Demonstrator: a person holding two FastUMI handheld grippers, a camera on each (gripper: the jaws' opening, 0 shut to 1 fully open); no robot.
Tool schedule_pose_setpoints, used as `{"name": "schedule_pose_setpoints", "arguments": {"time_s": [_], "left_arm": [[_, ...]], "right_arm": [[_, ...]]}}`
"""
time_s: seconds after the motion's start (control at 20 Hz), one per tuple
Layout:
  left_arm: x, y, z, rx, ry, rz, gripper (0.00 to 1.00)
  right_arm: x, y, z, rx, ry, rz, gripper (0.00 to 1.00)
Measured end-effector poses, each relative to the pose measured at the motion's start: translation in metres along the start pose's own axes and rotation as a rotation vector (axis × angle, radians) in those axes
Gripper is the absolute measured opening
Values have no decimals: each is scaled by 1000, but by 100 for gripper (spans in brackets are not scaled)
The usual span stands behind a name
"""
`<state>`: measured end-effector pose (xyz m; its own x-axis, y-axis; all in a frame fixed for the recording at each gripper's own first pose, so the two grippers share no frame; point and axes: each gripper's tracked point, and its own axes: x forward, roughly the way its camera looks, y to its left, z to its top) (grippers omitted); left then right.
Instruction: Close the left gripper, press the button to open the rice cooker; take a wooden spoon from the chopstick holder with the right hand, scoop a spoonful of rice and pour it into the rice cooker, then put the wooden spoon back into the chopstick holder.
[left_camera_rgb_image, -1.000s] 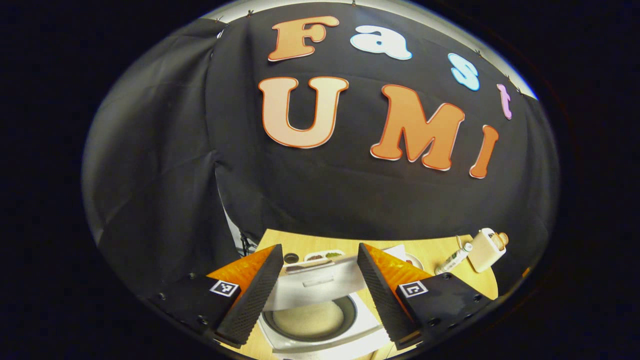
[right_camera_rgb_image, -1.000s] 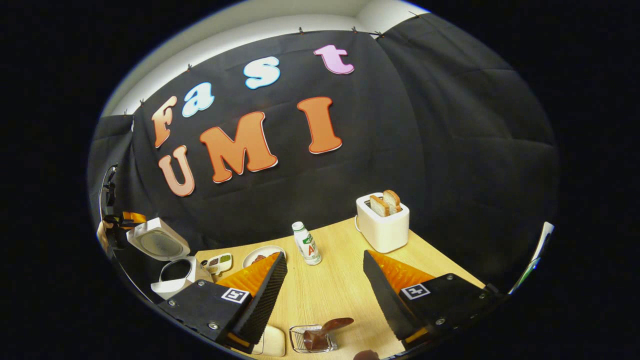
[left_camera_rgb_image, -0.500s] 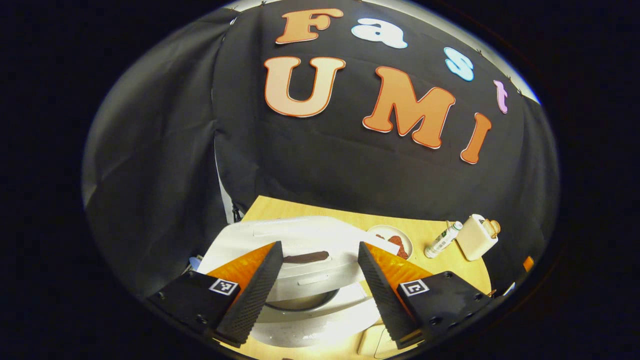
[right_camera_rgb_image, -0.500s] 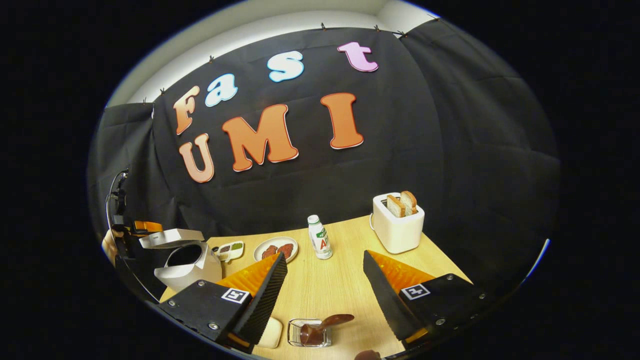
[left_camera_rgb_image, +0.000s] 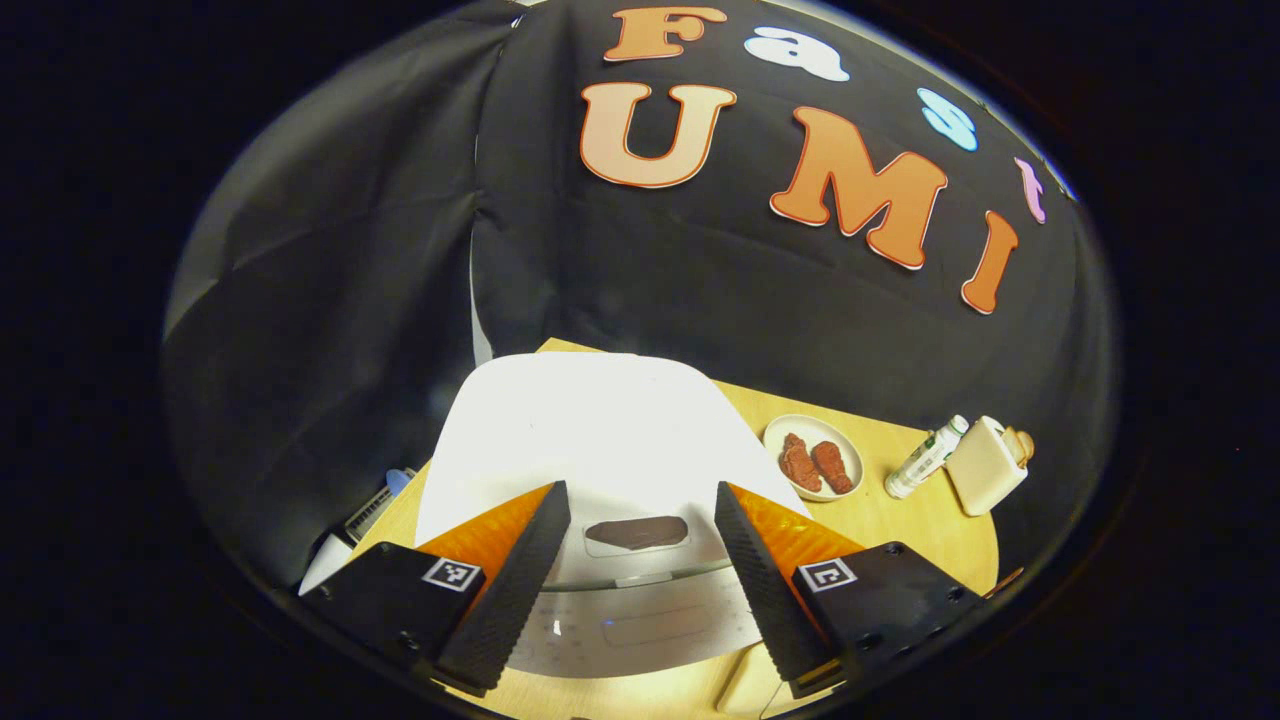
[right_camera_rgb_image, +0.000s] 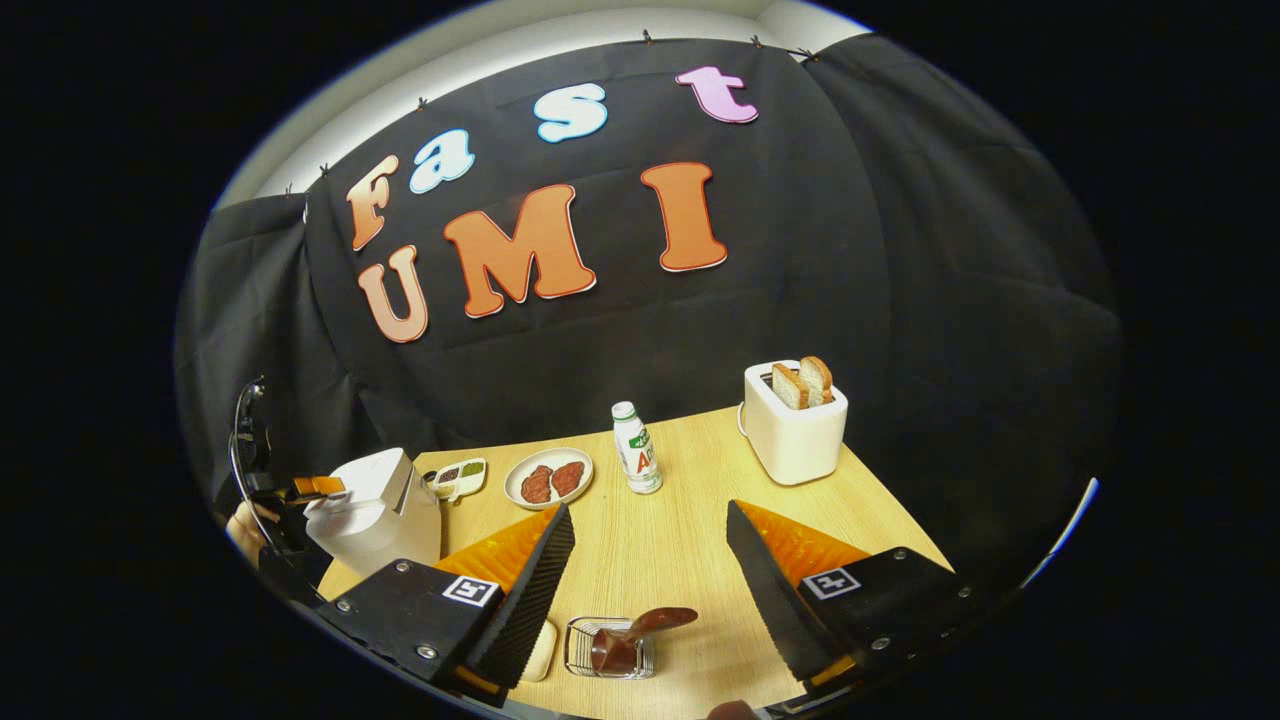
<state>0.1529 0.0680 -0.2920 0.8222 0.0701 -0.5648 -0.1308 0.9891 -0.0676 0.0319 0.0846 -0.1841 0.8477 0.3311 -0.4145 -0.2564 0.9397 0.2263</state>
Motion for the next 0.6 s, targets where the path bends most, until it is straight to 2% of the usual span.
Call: {"name": "schedule_pose_setpoints", "arguments": {"time_s": [0.1, 0.15, 0.35, 0.6], "left_arm": [[4, 17, -11, 45, 1, 74, 100], [7, 19, -9, 69, -14, 86, 100], [10, 15, -9, 57, -56, 78, 100], [6, 15, -3, 112, -73, 95, 100]], "right_arm": [[0, 1, -3, 9, 8, 1, 95], [-1, 2, -5, 14, 12, 5, 95], [-1, 6, -15, -3, 36, 12, 95], [-2, 21, -19, -7, 40, 51, 95]]}}
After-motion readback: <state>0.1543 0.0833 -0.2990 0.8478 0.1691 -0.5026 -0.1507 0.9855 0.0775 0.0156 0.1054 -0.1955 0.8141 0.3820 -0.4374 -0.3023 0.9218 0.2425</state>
